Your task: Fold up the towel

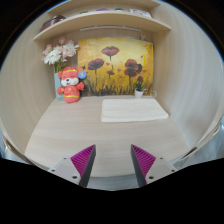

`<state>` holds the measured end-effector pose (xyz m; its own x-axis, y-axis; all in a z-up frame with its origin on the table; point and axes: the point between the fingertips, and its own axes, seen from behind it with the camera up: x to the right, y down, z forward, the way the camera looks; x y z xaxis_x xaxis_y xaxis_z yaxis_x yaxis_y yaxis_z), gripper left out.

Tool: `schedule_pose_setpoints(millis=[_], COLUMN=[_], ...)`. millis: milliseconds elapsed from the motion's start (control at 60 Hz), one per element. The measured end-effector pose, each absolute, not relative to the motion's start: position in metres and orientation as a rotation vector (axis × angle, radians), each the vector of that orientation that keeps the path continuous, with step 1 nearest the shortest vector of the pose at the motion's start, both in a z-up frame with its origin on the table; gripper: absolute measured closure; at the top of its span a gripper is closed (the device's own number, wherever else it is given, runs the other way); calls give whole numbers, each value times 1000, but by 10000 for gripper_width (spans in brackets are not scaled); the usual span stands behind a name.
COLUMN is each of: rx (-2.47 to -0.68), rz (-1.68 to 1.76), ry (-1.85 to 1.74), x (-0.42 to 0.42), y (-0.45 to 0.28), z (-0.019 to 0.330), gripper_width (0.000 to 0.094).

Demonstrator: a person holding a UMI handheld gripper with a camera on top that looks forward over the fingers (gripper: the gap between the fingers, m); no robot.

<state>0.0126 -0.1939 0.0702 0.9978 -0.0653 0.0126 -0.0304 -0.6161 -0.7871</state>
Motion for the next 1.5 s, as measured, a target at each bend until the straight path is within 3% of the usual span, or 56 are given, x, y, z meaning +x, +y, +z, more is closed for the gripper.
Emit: schedule_pose_setpoints(millis=[333, 517, 667, 783, 850, 983, 1083, 1333, 1400, 1500], rx=[-2285, -2321, -2337, -2320, -2320, -2380, -2393, -2221, -2203, -2232], rz=[-48, -43, -115, -161, -152, -167, -144, -216, -268, -291], ry=[-5, 11, 20, 23, 19, -38, -63, -20, 22, 76], x=[-23, -24, -9, 6, 9, 8, 3, 84, 131, 193], y=[2, 60, 68, 67, 65, 66, 67, 80, 78, 69], z=[28, 2, -10, -11, -10, -12, 6, 131, 138, 116], gripper_width=[260, 303, 522, 827, 887, 902, 903, 904, 903, 903])
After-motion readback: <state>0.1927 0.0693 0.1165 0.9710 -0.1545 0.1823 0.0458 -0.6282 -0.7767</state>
